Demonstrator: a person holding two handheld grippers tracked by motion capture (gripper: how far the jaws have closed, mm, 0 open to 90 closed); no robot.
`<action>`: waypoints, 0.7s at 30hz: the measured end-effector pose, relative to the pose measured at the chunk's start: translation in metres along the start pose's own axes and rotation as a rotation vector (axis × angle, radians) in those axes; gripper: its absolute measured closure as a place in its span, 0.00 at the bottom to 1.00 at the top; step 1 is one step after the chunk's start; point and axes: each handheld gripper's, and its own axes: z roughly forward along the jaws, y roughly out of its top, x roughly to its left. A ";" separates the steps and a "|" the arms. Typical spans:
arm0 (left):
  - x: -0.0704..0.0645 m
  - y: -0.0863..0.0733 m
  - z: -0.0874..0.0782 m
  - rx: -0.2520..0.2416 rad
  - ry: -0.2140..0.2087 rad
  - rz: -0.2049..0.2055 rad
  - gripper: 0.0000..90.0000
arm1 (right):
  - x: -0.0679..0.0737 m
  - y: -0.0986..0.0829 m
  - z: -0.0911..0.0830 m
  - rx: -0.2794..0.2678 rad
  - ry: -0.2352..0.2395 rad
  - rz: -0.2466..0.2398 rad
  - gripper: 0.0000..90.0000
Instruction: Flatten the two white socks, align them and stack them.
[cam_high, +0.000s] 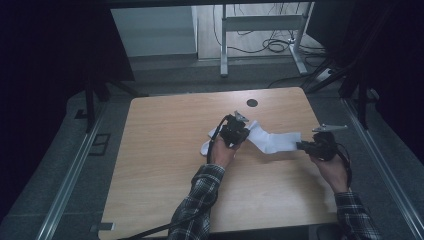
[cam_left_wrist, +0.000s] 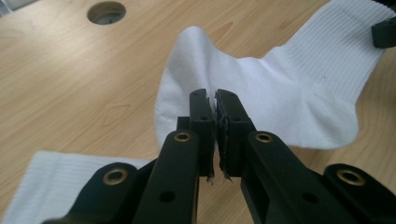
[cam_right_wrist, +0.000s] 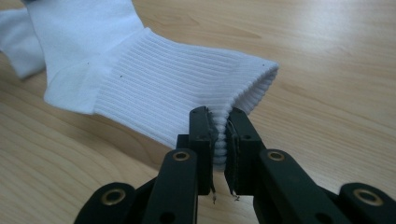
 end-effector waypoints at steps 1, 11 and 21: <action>0.000 0.000 -0.004 -0.001 0.004 0.002 0.95 | 0.003 0.002 -0.001 -0.007 0.010 -0.003 0.90; 0.015 -0.021 -0.056 -0.004 0.057 0.002 0.95 | 0.039 0.019 0.004 -0.020 0.111 -0.029 0.90; 0.023 -0.065 -0.104 0.002 0.123 -0.016 0.95 | 0.083 0.032 0.024 0.004 0.190 -0.095 0.90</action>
